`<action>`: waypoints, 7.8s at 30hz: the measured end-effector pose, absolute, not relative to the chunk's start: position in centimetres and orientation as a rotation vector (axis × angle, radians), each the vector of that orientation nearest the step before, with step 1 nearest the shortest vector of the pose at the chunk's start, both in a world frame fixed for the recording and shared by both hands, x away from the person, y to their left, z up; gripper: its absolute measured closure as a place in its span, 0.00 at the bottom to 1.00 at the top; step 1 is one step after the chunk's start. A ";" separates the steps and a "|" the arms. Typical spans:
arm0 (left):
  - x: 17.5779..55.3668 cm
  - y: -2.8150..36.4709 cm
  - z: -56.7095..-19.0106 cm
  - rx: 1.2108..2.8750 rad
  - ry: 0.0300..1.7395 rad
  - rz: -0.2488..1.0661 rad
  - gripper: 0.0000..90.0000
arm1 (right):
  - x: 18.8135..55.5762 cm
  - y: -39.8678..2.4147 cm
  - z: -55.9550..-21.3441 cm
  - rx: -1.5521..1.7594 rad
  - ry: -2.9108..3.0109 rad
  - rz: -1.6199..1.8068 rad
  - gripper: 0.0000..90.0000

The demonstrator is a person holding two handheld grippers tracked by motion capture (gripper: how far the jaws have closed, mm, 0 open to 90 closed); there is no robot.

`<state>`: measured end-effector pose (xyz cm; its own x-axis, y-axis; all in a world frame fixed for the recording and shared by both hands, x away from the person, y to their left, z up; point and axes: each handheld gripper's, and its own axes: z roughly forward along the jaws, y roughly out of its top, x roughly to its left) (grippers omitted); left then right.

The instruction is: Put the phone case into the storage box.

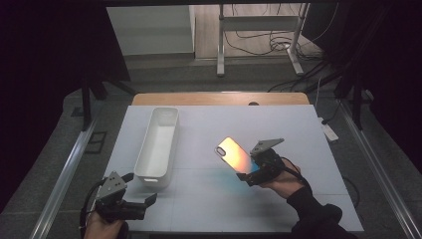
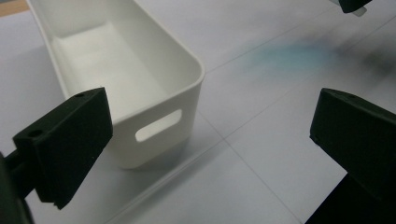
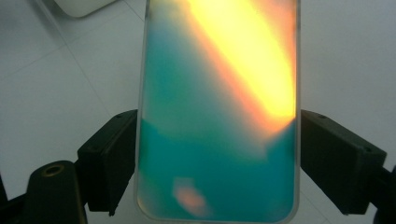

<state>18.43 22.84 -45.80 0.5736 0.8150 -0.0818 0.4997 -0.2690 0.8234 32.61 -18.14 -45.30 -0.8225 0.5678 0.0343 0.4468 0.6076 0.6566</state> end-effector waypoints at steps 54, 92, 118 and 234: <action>23.9 14.3 -42.6 1.950 0.632 0.211 0.00 | 28.5 -20.8 -41.9 0.737 2.598 1.352 0.19; 25.3 8.6 -41.4 1.939 0.418 0.013 0.00 | 26.5 -19.8 -40.8 0.580 2.613 1.493 0.19; 25.8 9.1 -41.1 1.920 0.366 -0.110 0.55 | 26.3 -19.6 -40.8 0.541 2.629 1.509 0.19; 28.8 11.5 -41.1 2.104 0.542 -0.007 0.98 | 26.2 -22.2 -43.0 0.790 2.562 1.172 0.00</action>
<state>28.80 11.46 -41.10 0.9023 0.3761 -0.2106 0.3812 -0.4683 0.7971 26.22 -22.16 -43.02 -0.8329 0.5527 0.0267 0.3817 0.5389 0.7509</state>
